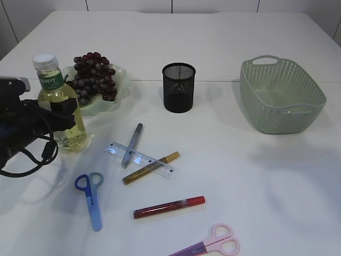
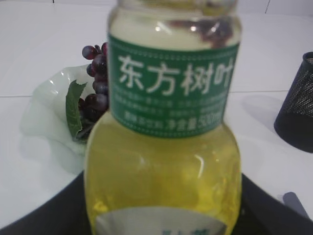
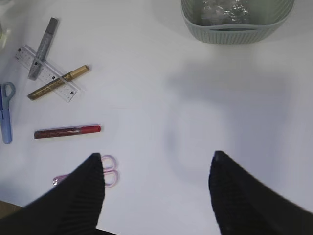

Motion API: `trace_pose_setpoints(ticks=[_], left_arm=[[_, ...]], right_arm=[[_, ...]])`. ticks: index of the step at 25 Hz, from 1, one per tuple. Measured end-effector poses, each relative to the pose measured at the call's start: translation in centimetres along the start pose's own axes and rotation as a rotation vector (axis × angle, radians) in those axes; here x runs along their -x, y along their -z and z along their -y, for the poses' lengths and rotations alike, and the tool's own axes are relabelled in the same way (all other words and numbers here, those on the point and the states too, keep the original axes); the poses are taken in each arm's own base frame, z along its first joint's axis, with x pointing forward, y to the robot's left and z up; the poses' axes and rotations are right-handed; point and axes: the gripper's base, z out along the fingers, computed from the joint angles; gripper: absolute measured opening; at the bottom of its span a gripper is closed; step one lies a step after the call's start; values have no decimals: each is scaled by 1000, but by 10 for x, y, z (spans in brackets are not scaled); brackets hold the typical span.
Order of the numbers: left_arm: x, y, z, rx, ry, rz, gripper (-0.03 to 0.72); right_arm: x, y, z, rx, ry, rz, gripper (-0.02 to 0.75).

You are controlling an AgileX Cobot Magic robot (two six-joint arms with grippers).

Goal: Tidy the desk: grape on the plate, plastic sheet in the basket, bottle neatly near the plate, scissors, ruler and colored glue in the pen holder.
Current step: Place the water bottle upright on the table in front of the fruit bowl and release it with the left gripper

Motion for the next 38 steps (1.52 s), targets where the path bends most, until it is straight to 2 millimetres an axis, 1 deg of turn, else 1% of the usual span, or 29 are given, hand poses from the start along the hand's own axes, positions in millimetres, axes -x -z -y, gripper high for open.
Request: trace_pose_setpoints(ticks=[13, 22, 27, 33, 38], left_arm=[[0, 0, 1, -6, -3, 2, 438], [0, 0, 1, -6, -3, 2, 516], [0, 0, 1, -6, -3, 2, 524], [0, 0, 1, -8, -4, -3, 552], [0, 0, 1, -9, -5, -1, 556]], right_arm=[[0, 0, 0, 0, 4, 0, 524], [0, 0, 0, 0, 4, 0, 524], [0, 0, 0, 0, 6, 0, 524], [0, 0, 0, 0, 6, 0, 524], [0, 0, 0, 0, 6, 0, 524]])
